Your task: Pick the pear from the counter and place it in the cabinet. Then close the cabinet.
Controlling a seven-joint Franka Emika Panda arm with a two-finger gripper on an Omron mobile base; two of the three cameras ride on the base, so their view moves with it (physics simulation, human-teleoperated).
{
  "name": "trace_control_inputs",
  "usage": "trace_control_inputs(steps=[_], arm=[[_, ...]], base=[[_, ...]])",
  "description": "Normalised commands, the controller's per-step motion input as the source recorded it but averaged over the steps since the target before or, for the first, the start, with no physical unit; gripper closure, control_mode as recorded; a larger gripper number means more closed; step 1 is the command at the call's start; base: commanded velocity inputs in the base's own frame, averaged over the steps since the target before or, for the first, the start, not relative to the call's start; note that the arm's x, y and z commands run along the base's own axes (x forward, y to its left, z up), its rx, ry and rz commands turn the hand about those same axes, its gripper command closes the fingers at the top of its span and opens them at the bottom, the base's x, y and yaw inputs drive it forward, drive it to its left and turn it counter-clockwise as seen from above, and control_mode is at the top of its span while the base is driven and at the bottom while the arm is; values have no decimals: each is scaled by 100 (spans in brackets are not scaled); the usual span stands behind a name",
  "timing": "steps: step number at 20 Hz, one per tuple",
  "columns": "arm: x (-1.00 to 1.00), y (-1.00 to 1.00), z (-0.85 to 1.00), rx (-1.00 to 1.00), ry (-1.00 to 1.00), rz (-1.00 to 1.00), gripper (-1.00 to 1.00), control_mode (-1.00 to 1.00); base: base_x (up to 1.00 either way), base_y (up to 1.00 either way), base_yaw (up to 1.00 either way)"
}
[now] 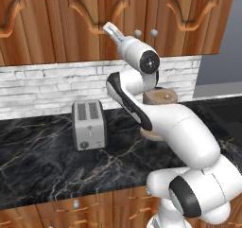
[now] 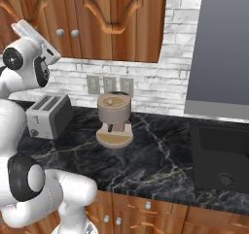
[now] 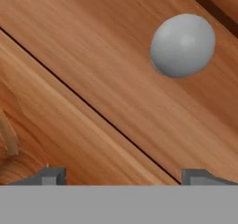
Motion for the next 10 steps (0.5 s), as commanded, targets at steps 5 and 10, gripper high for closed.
trace_control_inputs(steps=[5, 10], arm=[[50, -44, -4, 0, 4, 35, -100, -100], [-97, 4, 18, 0, 16, 21, -100, -100]], base=[[0, 0, 0], [0, 0, 0]])
